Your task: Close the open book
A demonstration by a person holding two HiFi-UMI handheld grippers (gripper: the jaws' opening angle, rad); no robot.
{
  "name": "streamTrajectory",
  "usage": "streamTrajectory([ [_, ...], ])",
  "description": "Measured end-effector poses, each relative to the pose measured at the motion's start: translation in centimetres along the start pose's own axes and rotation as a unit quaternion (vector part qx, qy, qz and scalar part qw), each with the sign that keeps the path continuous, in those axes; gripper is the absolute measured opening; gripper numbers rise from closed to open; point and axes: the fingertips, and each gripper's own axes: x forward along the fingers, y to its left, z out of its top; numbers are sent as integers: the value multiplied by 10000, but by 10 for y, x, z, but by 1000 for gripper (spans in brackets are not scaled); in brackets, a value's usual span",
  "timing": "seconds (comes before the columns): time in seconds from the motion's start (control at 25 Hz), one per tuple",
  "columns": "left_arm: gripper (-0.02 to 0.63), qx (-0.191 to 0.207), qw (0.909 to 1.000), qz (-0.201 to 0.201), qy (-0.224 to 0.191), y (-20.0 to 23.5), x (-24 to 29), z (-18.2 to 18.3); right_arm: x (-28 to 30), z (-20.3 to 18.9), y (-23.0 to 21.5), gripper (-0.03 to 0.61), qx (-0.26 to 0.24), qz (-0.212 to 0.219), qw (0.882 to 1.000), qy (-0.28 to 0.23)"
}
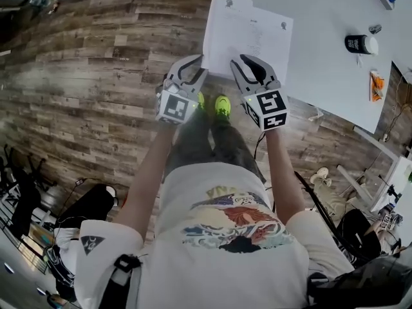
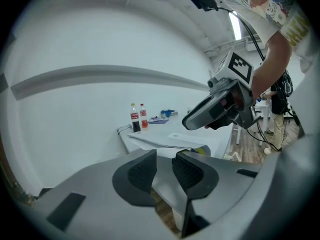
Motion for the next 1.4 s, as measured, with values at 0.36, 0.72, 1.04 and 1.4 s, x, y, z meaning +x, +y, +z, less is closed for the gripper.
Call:
streamTrajectory([
  [0.36,97,479,9986,-227,16,-30,12,39,-44,-3,-13,106,121,-144,9998,-80],
  [0.72,92,712,9963,-480,-76,-60,31,70,-80,-6,-36,106,361,-308,9986,-245],
  [1.04,92,704,9942,-798,-139,-97,62,87,-109,-12,-56,106,442,-506,9971,-358],
  [1.4,77,201,9953,-829,-459,-114,66,125,-141,-19,-64,106,691,-607,9942,-552],
])
